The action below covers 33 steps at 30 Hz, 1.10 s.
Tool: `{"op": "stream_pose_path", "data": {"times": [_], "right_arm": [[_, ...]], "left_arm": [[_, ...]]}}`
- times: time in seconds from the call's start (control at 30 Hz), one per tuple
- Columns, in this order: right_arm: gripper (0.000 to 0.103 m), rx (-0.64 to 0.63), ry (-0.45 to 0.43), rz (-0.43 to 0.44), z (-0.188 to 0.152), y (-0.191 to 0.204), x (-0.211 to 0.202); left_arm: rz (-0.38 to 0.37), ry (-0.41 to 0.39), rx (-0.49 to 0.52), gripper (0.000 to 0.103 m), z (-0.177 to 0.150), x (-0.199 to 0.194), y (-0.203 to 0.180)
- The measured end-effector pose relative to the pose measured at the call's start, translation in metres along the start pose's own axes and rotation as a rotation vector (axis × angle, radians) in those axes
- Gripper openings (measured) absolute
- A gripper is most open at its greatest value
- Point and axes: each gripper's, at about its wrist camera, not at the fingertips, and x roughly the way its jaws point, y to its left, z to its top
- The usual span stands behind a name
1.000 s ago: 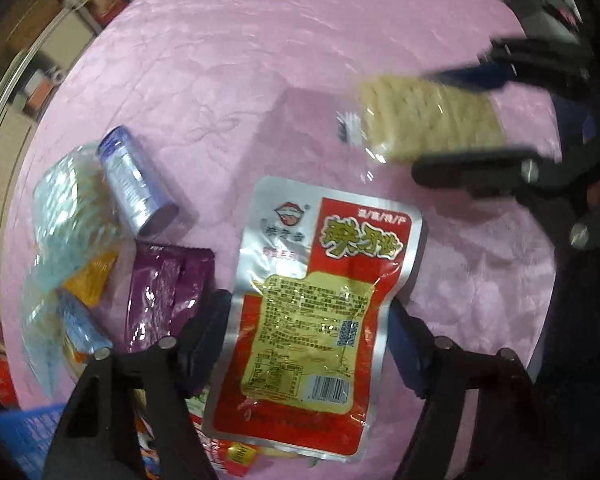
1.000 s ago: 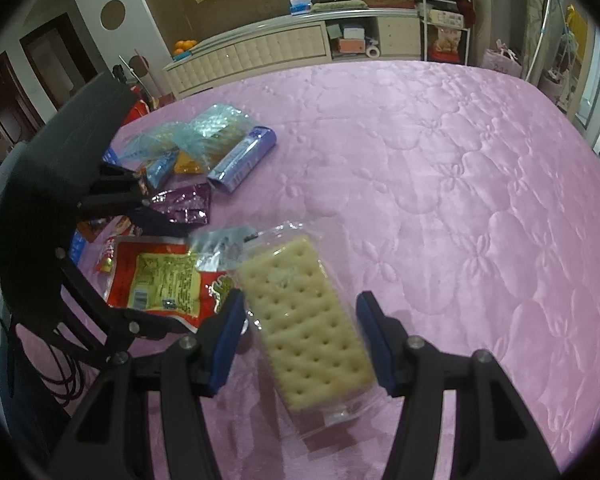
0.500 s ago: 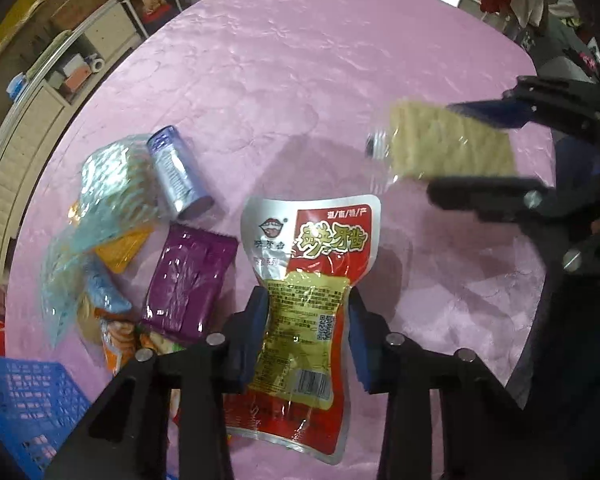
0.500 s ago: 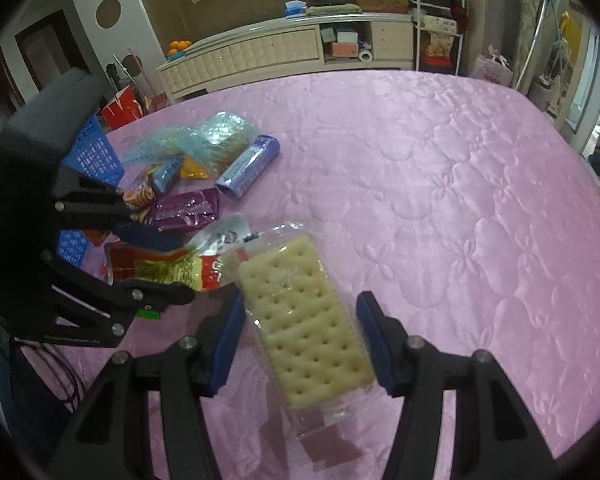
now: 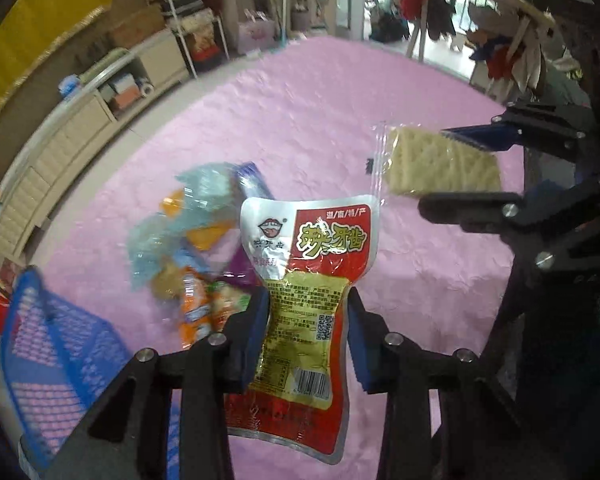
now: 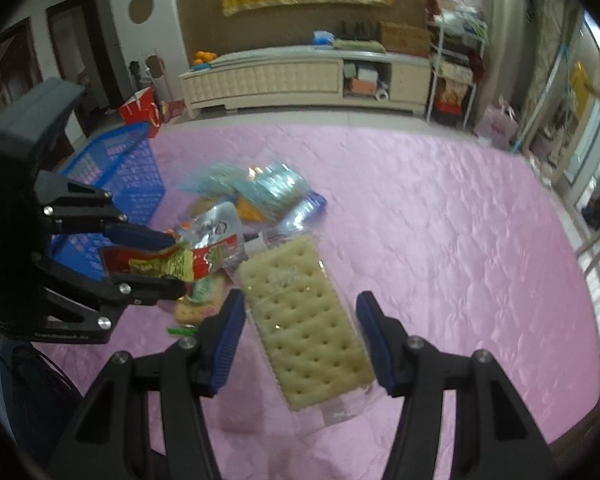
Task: Organize snacks
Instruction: 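Carry the sausage pack with the left tool and cracker pack with the right tool over the basket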
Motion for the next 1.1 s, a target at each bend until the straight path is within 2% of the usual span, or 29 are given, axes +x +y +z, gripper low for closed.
{"op": "stream_pose_path", "data": {"times": [0.27,0.63,0.87,1.1], "right_arm": [[0.062,-0.080,-0.081,0.012,0.036,0.040,-0.024],[0.062,-0.193,-0.130,0.085,0.069,0.097,-0.029],[0.062,-0.257,-0.152,0.140,0.094,0.136,-0.017],[0.062,-0.300,-0.135,0.175,0.111,0.161,0.010]], "left_arm": [[0.072,-0.088,-0.047,0.035,-0.028,-0.063,0.022],[0.180,-0.176,-0.111,0.035,-0.064,-0.140,0.063],[0.239,-0.177,-0.161,0.035,-0.088,-0.166,0.096],[0.265,-0.163,-0.208,0.035,-0.109,-0.168,0.134]]}}
